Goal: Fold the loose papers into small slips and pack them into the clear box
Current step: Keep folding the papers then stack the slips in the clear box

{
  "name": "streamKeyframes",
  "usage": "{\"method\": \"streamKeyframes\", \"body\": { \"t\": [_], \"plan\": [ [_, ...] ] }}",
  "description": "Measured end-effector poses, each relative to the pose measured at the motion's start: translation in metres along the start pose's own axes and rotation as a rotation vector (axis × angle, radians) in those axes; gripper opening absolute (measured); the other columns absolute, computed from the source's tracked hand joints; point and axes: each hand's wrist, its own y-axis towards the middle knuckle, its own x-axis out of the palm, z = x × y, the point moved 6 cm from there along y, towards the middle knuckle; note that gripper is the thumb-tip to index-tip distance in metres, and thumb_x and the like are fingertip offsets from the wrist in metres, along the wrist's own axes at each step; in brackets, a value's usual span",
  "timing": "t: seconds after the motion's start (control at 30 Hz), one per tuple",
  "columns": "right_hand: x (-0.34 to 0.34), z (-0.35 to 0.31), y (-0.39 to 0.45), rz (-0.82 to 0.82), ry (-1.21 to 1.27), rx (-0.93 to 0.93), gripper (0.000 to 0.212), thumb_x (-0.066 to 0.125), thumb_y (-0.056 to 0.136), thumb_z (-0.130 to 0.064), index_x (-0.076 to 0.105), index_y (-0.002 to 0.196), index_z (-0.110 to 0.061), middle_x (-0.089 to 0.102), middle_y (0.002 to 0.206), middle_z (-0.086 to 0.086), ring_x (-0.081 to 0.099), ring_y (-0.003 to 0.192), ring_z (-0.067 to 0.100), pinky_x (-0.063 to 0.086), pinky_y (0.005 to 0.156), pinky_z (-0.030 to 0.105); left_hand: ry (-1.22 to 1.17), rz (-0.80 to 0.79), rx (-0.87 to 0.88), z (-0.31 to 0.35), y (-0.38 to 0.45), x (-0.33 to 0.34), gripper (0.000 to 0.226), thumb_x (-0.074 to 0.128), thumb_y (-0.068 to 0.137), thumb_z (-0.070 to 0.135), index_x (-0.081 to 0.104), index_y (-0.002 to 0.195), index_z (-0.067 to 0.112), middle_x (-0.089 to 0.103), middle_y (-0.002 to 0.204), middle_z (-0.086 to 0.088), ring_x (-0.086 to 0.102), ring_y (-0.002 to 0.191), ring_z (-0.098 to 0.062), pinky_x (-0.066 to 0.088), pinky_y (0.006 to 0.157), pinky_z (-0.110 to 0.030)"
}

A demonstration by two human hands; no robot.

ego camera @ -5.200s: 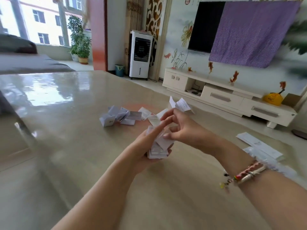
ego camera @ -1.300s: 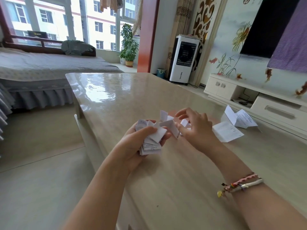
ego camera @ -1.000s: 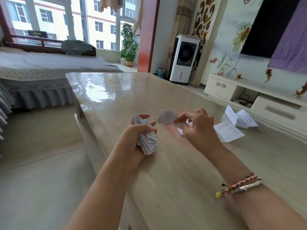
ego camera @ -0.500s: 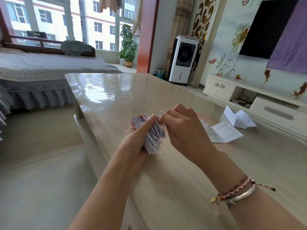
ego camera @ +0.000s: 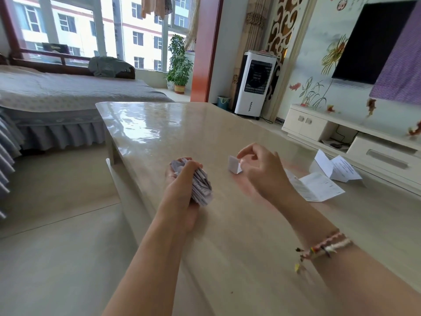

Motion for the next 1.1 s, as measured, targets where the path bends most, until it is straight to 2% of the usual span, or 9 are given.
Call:
{"method": "streamKeyframes", "body": {
  "t": [0.1, 0.2, 0.3, 0.33, 0.5, 0.6, 0.7, 0.93, 1.1],
  "plan": [
    [0.034, 0.022, 0.019, -0.228, -0.307, 0.114, 0.026, 0.048, 0.093, -0.019, 0.069, 0.108, -0.026, 0.057, 0.125, 0.004, 0.035, 0.127, 0.025, 0.032, 0.1, 0.032, 0.017, -0.022, -0.002, 0.001, -0.001, -0.002, 0.03, 0.07, 0.084, 0.008, 0.046, 0.101, 0.014, 0.054, 0.081, -0.006, 0.054, 0.061, -0.015, 0.05, 0.057, -0.027],
    [0.04, 0.021, 0.026, -0.214, -0.309, 0.109, 0.031, 0.044, 0.095, -0.014, 0.071, 0.107, -0.023, 0.06, 0.12, 0.011, 0.047, 0.121, 0.021, 0.04, 0.096, 0.028, 0.002, -0.025, -0.013, 0.002, -0.005, -0.004, 0.033, 0.069, 0.082, -0.002, 0.046, 0.101, 0.014, 0.052, 0.075, -0.006, 0.056, 0.055, -0.014, 0.05, 0.05, -0.024],
    [0.024, 0.005, 0.015, -0.114, 0.035, 0.055, 0.026, 0.052, 0.091, -0.005, 0.074, 0.09, -0.02, 0.069, 0.083, 0.0, 0.054, 0.059, -0.002, 0.038, 0.052, 0.012, -0.009, 0.005, -0.022, 0.002, -0.002, -0.007, 0.031, 0.064, 0.086, -0.003, 0.048, 0.106, 0.013, 0.052, 0.078, -0.007, 0.055, 0.061, -0.015, 0.051, 0.053, -0.025],
    [0.017, -0.001, 0.008, -0.091, 0.212, 0.043, 0.024, 0.056, 0.091, -0.002, 0.075, 0.089, -0.016, 0.068, 0.078, -0.003, 0.052, 0.05, -0.005, 0.036, 0.051, 0.007, -0.005, -0.002, -0.032, 0.001, -0.002, -0.008, 0.031, 0.064, 0.086, -0.002, 0.048, 0.107, 0.013, 0.053, 0.08, -0.008, 0.056, 0.063, -0.015, 0.051, 0.054, -0.025],
    [0.0, -0.021, -0.026, -0.228, 0.71, 0.031, 0.013, 0.064, 0.089, -0.003, 0.064, 0.09, -0.016, 0.07, 0.081, -0.004, 0.063, 0.081, 0.006, 0.046, 0.076, 0.018, 0.059, -0.129, -0.112, -0.011, -0.009, 0.006, 0.058, 0.074, 0.08, 0.027, 0.049, 0.124, -0.001, 0.06, 0.078, -0.012, 0.063, 0.061, -0.019, 0.054, 0.055, -0.03],
    [0.007, -0.021, -0.038, -0.256, 0.555, -0.016, 0.014, 0.066, 0.089, -0.008, 0.058, 0.096, -0.017, 0.064, 0.081, -0.004, 0.06, 0.081, 0.007, 0.046, 0.077, 0.021, -0.019, -0.224, -0.135, -0.02, -0.016, 0.019, 0.074, 0.081, 0.075, 0.021, 0.043, 0.133, -0.004, 0.064, 0.087, -0.014, 0.066, 0.07, -0.018, 0.054, 0.06, -0.028],
    [0.005, -0.022, -0.039, -0.202, 0.435, -0.106, 0.023, 0.068, 0.085, -0.006, 0.054, 0.086, -0.024, 0.063, 0.093, -0.014, 0.052, 0.088, -0.006, 0.04, 0.081, 0.014, -0.056, -0.175, -0.139, -0.026, -0.02, 0.021, 0.04, 0.065, 0.083, -0.004, 0.052, 0.121, -0.004, 0.066, 0.089, -0.016, 0.067, 0.072, -0.019, 0.057, 0.064, -0.028],
    [-0.015, 0.03, -0.023, 0.021, -0.08, 0.006, 0.027, 0.065, 0.084, -0.039, 0.053, 0.108, -0.036, 0.047, 0.119, -0.013, 0.035, 0.113, 0.013, 0.032, 0.097, 0.036, -0.017, -0.093, -0.158, -0.02, -0.018, 0.014, 0.033, 0.04, 0.085, -0.016, 0.057, 0.091, 0.013, 0.062, 0.099, -0.016, 0.057, 0.065, -0.02, 0.048, 0.067, -0.03],
    [-0.004, 0.062, -0.019, -0.013, -0.169, 0.104, 0.015, 0.06, 0.09, -0.016, 0.07, 0.098, -0.023, 0.063, 0.097, -0.006, 0.054, 0.107, 0.019, 0.038, 0.091, 0.032, 0.069, -0.119, -0.149, -0.02, -0.018, 0.017, 0.035, 0.04, 0.08, -0.021, 0.052, 0.085, 0.012, 0.057, 0.092, -0.014, 0.049, 0.06, -0.02, 0.041, 0.062, -0.03]
  ]
}}
